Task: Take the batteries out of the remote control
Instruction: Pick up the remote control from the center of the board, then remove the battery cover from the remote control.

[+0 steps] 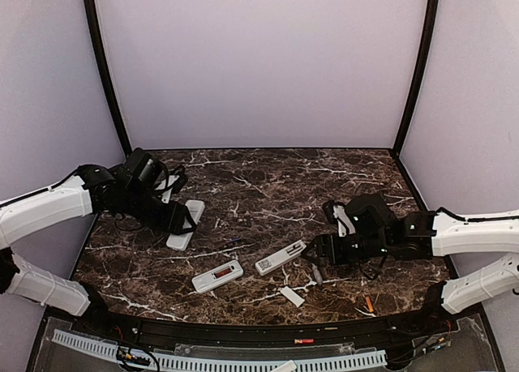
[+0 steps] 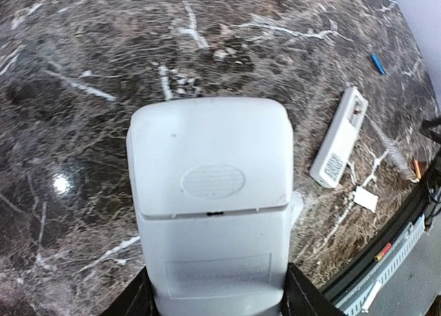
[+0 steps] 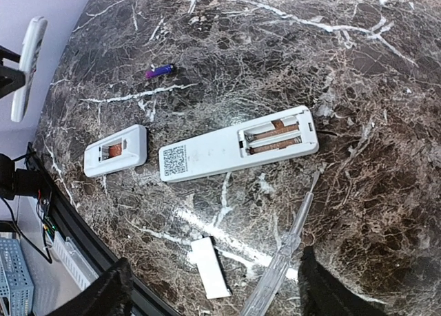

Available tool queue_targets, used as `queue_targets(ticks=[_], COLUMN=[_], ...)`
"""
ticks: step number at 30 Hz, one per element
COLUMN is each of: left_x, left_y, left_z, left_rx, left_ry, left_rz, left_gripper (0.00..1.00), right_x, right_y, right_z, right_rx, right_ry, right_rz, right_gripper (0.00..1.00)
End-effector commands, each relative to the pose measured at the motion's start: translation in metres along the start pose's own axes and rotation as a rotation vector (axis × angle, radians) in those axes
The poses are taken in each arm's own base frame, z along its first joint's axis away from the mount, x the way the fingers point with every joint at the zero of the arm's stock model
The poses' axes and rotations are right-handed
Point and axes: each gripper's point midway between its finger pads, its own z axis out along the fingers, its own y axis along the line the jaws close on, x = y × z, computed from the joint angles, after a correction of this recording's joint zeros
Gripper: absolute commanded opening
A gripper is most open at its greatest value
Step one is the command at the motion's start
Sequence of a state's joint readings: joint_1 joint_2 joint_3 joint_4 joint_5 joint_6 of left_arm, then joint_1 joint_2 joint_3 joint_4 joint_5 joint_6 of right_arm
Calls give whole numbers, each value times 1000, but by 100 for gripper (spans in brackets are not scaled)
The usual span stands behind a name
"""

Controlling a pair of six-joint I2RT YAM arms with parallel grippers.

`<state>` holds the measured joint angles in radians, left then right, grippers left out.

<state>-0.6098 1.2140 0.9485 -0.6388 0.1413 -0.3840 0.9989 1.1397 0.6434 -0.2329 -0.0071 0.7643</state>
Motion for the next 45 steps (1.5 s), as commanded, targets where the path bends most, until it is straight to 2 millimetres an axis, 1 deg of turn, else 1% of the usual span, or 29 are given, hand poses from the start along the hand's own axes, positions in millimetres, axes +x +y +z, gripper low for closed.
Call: queue_targets(ticks=[1, 4, 8, 10, 13, 14, 18, 20, 25, 29, 30, 34, 39, 42, 45], left_x=[0, 0, 6, 12, 22, 29, 46, 54, 65, 69, 71, 76, 78, 80, 82], left_y=[-44, -62, -87, -101, -116, -123, -136, -139, -152, -164, -166, -173, -174, -176, -178], left_z=[4, 10, 15, 17, 22, 23, 36, 45, 54, 58, 59, 61, 61, 60, 60], left_rx=[145, 192, 247, 276, 295, 305, 280, 257, 235, 243, 247, 259, 262, 270, 276], left_ry=[27, 35, 51, 62, 85, 96, 126, 145, 155, 154, 158, 167, 166, 170, 177], left_rz=[126, 171, 270, 325, 391, 423, 508, 540, 589, 618, 623, 640, 644, 647, 651], left_gripper=[30, 30, 29, 29, 29, 29, 28, 27, 26, 26, 26, 26, 25, 25, 25], right_x=[-3, -2, -4, -6, -9, -10, -11, -10, -8, -1, -3, 3, 6, 9, 11], right_y=[4, 6, 12, 16, 28, 32, 54, 63, 85, 89, 92, 100, 110, 111, 109], right_z=[6, 10, 13, 13, 12, 13, 14, 14, 16, 26, 29, 39, 46, 50, 55], right_rx=[-7, -19, -36, -49, -82, -97, -183, -224, -309, -299, -311, -337, -361, -360, -346], right_ry=[9, 16, 20, 24, 34, 37, 58, 70, 94, 128, 126, 156, 176, 195, 202], right_rz=[5, 19, 24, 23, 11, 7, 22, 55, 113, 123, 122, 118, 107, 113, 128], right_gripper=[72, 65, 65, 67, 74, 77, 83, 85, 86, 86, 86, 84, 79, 72, 69])
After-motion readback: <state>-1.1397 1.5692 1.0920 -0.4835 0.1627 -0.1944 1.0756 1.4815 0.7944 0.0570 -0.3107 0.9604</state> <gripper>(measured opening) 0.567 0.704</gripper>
